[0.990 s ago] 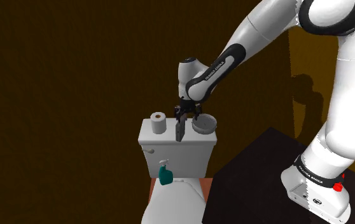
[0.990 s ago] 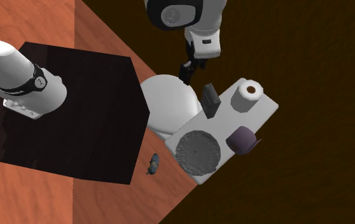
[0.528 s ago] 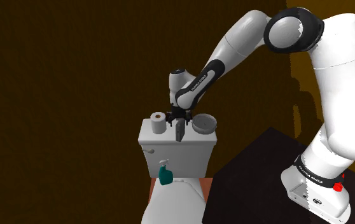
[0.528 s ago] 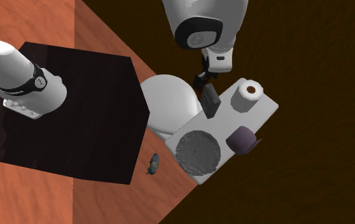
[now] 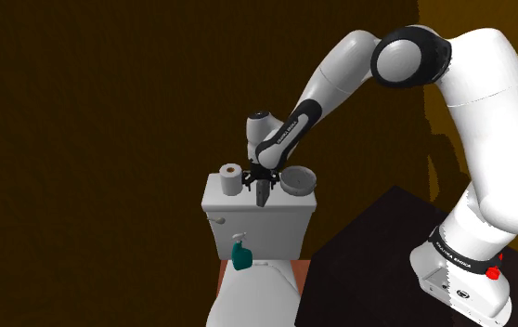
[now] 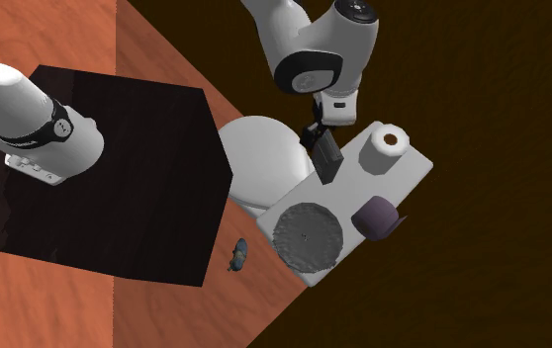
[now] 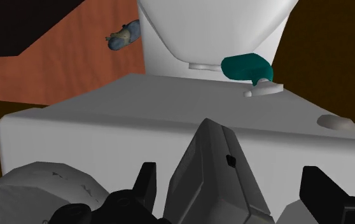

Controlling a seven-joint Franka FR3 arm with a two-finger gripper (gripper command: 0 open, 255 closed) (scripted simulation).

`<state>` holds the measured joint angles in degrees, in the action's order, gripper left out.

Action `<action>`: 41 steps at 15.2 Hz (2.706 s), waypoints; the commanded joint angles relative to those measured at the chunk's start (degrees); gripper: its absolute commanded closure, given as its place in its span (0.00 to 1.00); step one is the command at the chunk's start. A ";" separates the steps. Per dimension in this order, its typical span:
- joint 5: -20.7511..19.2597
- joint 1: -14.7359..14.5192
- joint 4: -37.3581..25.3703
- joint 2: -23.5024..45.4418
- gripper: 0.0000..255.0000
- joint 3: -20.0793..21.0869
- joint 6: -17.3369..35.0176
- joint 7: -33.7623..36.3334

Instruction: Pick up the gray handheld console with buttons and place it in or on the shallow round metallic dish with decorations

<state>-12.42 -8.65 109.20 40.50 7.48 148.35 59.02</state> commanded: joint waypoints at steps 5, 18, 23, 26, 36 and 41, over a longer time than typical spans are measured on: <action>-0.07 -0.08 -0.17 0.40 0.00 -0.08 0.26 0.08; 0.16 0.13 0.32 -0.96 1.00 0.19 -0.62 -0.11; 0.83 0.63 1.29 -4.27 1.00 0.87 -2.97 -0.61; 1.26 0.93 1.72 -6.18 1.00 1.27 -4.44 -0.94; 2.83 1.79 2.36 -12.18 1.00 2.48 -9.75 -2.09; 3.79 4.07 4.30 -15.48 1.00 2.47 -10.95 -4.98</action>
<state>-8.80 -5.29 112.74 25.66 10.07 137.21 54.93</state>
